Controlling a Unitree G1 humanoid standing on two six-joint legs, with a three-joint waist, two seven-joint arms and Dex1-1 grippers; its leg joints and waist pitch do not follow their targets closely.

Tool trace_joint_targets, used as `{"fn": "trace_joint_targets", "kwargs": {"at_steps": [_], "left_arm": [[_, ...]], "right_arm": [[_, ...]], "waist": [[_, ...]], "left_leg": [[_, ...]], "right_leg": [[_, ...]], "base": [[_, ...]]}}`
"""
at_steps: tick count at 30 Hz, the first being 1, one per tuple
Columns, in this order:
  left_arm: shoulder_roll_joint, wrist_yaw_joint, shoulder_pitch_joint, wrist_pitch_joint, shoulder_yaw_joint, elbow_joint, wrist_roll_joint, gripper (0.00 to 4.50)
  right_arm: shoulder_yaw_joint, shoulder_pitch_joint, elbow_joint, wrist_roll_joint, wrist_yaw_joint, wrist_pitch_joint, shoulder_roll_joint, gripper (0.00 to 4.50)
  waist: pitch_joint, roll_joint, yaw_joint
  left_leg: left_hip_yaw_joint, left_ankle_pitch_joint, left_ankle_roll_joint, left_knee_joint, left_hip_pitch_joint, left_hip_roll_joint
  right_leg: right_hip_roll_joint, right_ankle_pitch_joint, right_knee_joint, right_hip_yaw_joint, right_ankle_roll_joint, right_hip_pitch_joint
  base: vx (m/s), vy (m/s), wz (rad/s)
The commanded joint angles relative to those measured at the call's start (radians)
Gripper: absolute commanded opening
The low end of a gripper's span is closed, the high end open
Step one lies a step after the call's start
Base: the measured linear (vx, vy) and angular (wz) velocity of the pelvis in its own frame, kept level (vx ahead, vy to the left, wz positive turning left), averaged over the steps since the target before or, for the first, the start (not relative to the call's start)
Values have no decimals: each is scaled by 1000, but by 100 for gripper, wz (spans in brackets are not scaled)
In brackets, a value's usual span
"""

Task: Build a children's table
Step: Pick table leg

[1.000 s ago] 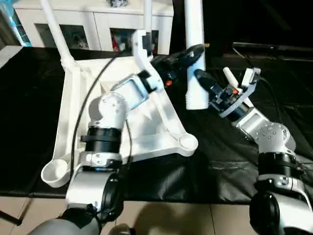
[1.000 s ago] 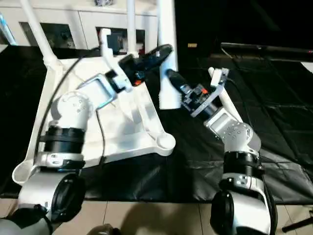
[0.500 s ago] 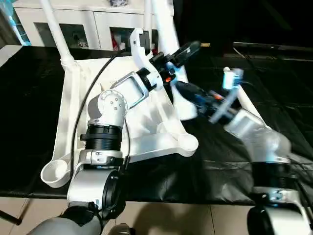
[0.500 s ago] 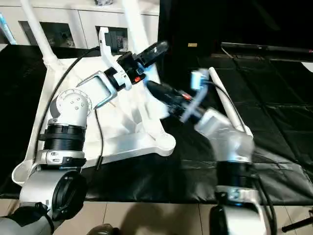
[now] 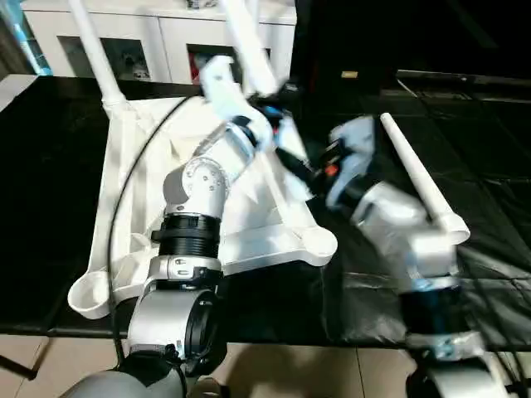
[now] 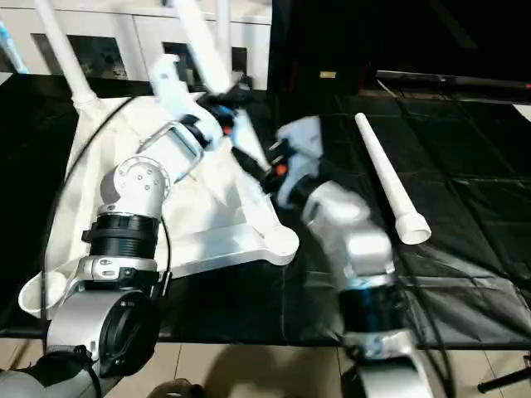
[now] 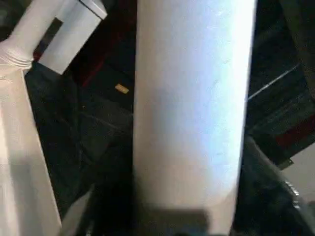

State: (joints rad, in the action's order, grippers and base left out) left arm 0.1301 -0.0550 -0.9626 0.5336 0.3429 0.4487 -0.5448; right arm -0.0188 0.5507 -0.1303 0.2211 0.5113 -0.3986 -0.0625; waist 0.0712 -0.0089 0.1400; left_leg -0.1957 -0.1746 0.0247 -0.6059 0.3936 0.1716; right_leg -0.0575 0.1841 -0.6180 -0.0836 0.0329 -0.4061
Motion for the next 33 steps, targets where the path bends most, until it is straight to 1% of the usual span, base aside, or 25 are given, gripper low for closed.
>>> {"fn": "trace_joint_targets", "kwargs": {"at_steps": [1,3,4,7,8,9,10,11,12,13,14,15,16,17,18,19,20,21,22,23,24,26,29,32,33], "left_arm": [[30,17,-23,7,-7,-17,1,208],[42,27,-15,10,-8,-28,-2,200],[46,31,-12,9,-8,-31,-4,200],[53,38,-10,-1,-12,-33,-9,189],[52,34,-9,-7,-16,-32,-11,189],[40,15,-8,-18,-30,-31,-3,189],[40,14,-7,-18,-30,-31,-3,189],[35,8,-7,-22,-35,-32,1,188],[16,-19,-7,-23,-52,-31,15,188],[-27,-84,-9,-20,-87,-27,38,188],[-52,-122,-10,-14,-105,-26,47,188],[-66,-144,-10,-11,-114,-24,52,188],[-83,-169,-10,-10,-128,-23,61,188],[-105,-200,-11,-5,-143,-22,68,188],[-127,-240,-11,8,-157,-22,67,188],[-147,-278,-12,23,-169,-25,64,188],[-173,-330,-12,47,-180,-31,50,188],[-189,-370,-12,68,-186,-38,35,188],[-194,-382,-11,74,-189,-39,30,188],[-200,-396,-11,80,-191,-41,25,188],[-229,-484,-9,123,-211,-58,-8,188],[-251,-559,-7,160,-227,-72,-36,188],[-278,-665,-10,213,-244,-88,-82,188],[-292,-761,-16,268,-251,-115,-142,188],[-301,-806,-16,279,-265,-133,-157,188]], "right_arm": [[-29,9,22,-12,-4,34,5,186],[-37,6,20,-21,-17,47,9,186],[-42,6,19,-28,-22,53,9,186],[-48,6,20,-36,-30,55,13,186],[-49,6,18,-40,-37,54,14,221],[-48,5,20,-29,-28,44,18,242],[-48,5,20,-29,-28,44,18,256],[-48,4,21,-26,-22,47,18,256],[-36,2,26,-3,-14,36,26,265],[-30,4,35,20,5,5,19,277],[-27,8,39,27,13,-13,9,277],[-27,10,40,29,17,-22,2,297],[-22,13,43,41,29,-38,-5,301],[-18,15,46,57,53,-35,-18,301],[-17,19,48,59,65,-51,-38,309],[-10,24,51,87,95,-96,-59,322],[0,28,59,131,151,-154,-94,334],[22,34,60,171,178,-189,-107,347],[29,36,60,182,184,-199,-111,347],[36,38,60,195,192,-209,-115,347],[59,49,57,231,231,-235,-143,376],[70,61,53,268,259,-296,-163,384],[80,78,47,324,315,-361,-189,387],[74,86,45,363,374,-403,-214,387],[70,87,46,383,402,-420,-224,387]], "waist": [[-88,-3,-5],[-87,-4,-6],[-87,-3,-6],[-86,-4,-7],[-86,-3,-6],[-87,-6,-7],[-87,-5,-6],[-87,-5,-6],[-87,-7,-7],[-86,-6,-6],[-87,-5,-4],[-87,-10,-6],[-87,-5,-5],[-86,-5,-6],[-87,-4,-5],[-86,-5,-5],[-87,-3,-4],[-87,-5,-2],[-88,-4,0],[-88,-5,-1],[-88,-7,-1],[-89,-6,1],[-88,-5,2],[-88,-6,2],[-88,-3,3]], "left_leg": [[37,-92,-44,60,-25,65],[37,-90,-46,60,-26,66],[37,-94,-47,61,-27,67],[35,-93,-50,60,-26,65],[35,-94,-50,60,-27,65],[35,-89,-52,60,-25,65],[36,-88,-52,60,-25,65],[36,-86,-52,60,-25,65],[36,-86,-54,60,-25,65],[35,-86,-60,60,-25,64],[36,-83,-63,61,-28,64],[35,-79,-63,61,-28,65],[36,-76,-57,61,-28,67],[36,-75,-56,61,-29,67],[35,-77,-53,61,-28,67],[35,-79,-54,61,-30,65],[35,-78,-54,61,-30,65],[34,-73,-55,60,-30,67],[34,-69,-54,59,-28,66],[33,-67,-54,59,-27,65],[33,-68,-51,58,-27,66],[32,-59,-52,57,-29,65],[32,-65,-45,57,-27,65],[31,-67,-39,56,-26,65],[31,-67,-39,55,-27,64]], "right_leg": [[-103,113,72,60,153,59],[-103,101,71,60,159,59],[-104,103,72,60,162,58],[-103,102,73,61,164,59],[-104,104,73,61,164,59],[-103,100,72,61,161,60],[-104,101,72,61,161,60],[-104,100,71,61,161,60],[-103,98,71,61,159,60],[-104,105,73,62,156,59],[-102,121,73,62,145,58],[-102,116,71,62,146,58],[-103,108,70,62,149,57],[-102,104,70,62,151,57],[-103,100,68,62,152,58],[-102,101,68,62,154,60],[-103,97,67,62,157,60],[-103,88,65,63,160,61],[-106,82,63,63,169,61],[-106,80,64,63,173,61],[-106,80,63,61,179,61],[-105,84,60,62,189,60],[-107,89,60,61,199,61],[-108,95,62,61,200,62],[-107,97,60,60,202,63]], "base": [[0,0,0],[0,0,0],[0,0,0],[0,0,0],[0,0,0],[0,0,0],[0,0,0],[0,0,0],[0,0,0],[0,0,0],[0,0,0],[0,0,0],[0,0,0],[0,0,0],[0,0,0],[0,0,0],[0,0,0],[0,0,0],[0,0,0],[0,0,0],[0,0,0],[0,0,0],[0,0,0],[0,0,0],[0,0,0]]}}
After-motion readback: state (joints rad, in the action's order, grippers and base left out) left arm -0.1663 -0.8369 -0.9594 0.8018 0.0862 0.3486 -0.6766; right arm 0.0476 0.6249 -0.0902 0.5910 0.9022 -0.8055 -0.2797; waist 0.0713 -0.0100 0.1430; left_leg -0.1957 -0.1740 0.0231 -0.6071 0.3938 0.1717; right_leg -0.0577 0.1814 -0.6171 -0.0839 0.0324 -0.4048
